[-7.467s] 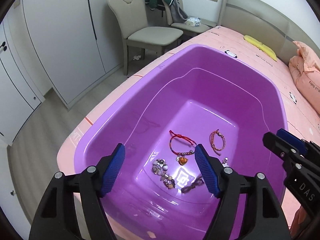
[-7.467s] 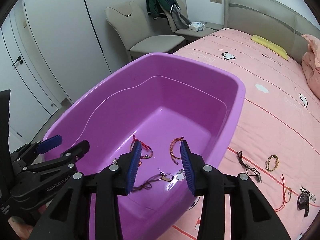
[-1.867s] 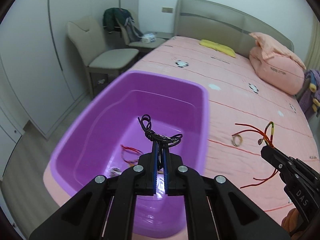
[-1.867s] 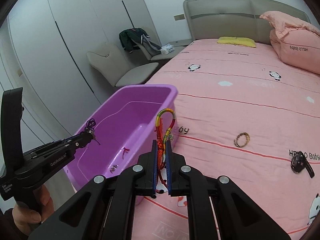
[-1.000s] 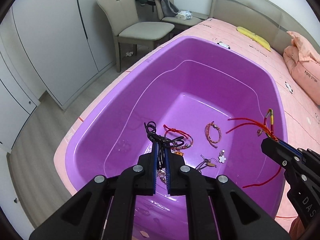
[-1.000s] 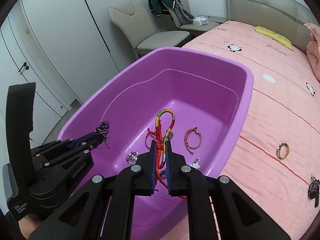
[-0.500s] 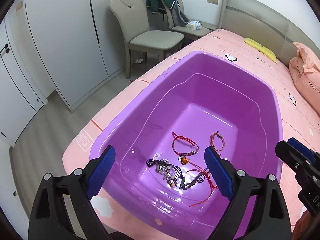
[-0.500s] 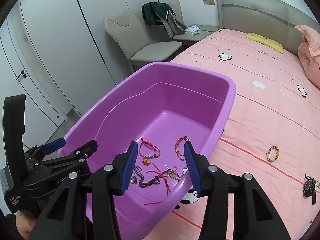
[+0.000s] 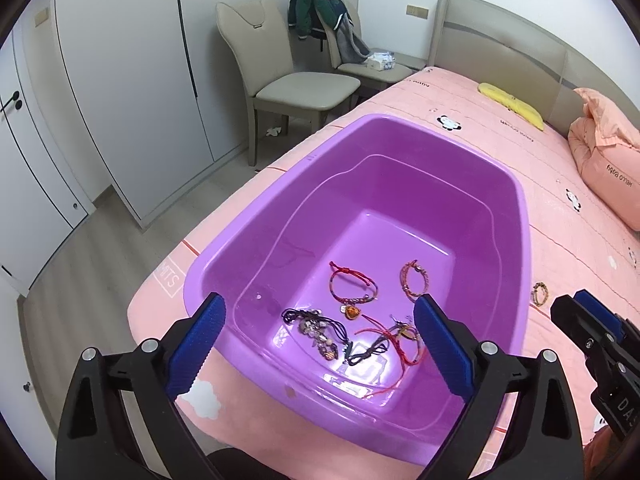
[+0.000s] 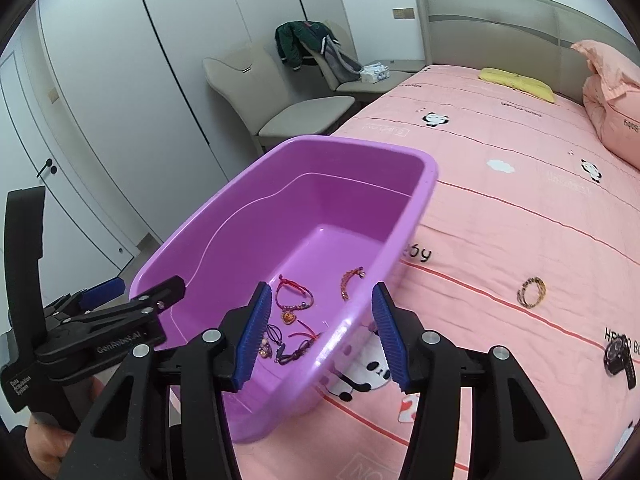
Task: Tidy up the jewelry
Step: 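Move both tools back over the green-gold bracelet and black wristwatch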
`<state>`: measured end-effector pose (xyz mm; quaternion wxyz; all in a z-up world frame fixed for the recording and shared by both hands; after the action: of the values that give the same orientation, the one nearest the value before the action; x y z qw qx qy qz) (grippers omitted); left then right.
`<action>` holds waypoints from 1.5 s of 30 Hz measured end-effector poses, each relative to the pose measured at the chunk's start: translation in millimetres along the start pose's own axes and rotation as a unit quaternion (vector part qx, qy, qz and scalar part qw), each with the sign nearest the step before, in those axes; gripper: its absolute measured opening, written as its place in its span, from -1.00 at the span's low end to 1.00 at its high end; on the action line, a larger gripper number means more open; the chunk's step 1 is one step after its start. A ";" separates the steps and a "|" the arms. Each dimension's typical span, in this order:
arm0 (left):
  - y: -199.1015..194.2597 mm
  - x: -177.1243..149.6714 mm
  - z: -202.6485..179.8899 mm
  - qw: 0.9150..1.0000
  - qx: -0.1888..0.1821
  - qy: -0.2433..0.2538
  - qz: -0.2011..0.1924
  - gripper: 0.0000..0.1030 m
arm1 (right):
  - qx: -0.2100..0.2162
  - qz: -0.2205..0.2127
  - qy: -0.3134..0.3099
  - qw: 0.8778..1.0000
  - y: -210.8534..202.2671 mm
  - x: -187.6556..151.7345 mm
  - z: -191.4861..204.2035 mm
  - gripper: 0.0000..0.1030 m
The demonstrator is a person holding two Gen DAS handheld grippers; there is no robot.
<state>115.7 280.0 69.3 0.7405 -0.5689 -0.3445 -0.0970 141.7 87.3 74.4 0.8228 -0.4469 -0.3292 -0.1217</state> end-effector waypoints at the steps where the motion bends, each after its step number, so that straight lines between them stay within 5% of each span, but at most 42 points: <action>1: -2.4 -1.8 -1.9 1.000 -0.003 -0.001 -0.002 0.83 | -0.001 -0.003 0.006 1.000 -5.7 -3.6 -3.7 -0.02; 17: -50.0 -50.5 -88.7 0.995 -0.071 0.065 -0.022 0.87 | -0.088 -0.070 0.095 0.989 -114.7 -95.5 -98.3 0.23; 28: -51.6 -91.5 -184.6 0.983 -0.130 0.129 -0.012 0.88 | -0.173 -0.109 0.184 0.961 -167.9 -163.8 -196.9 0.24; 45: 46.7 -118.7 -340.4 0.969 -0.136 0.205 0.016 0.88 | -0.240 -0.104 0.248 0.933 -124.3 -185.1 -347.4 0.40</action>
<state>188.5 -43.4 -79.9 0.7125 -0.6375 -0.1599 -0.2458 91.2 -284.4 -97.9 0.7289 -0.5503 -0.1204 -0.3891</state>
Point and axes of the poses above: each gripper's, at about its wrist camera, not at the fingertips, and y roughly the way its jaws point, z to its left, x to its top, the point moved 1 cm from there along y, roughly the way its jaws point, and after that the axes turned 10 degrees about x, right-handed, at the moved point
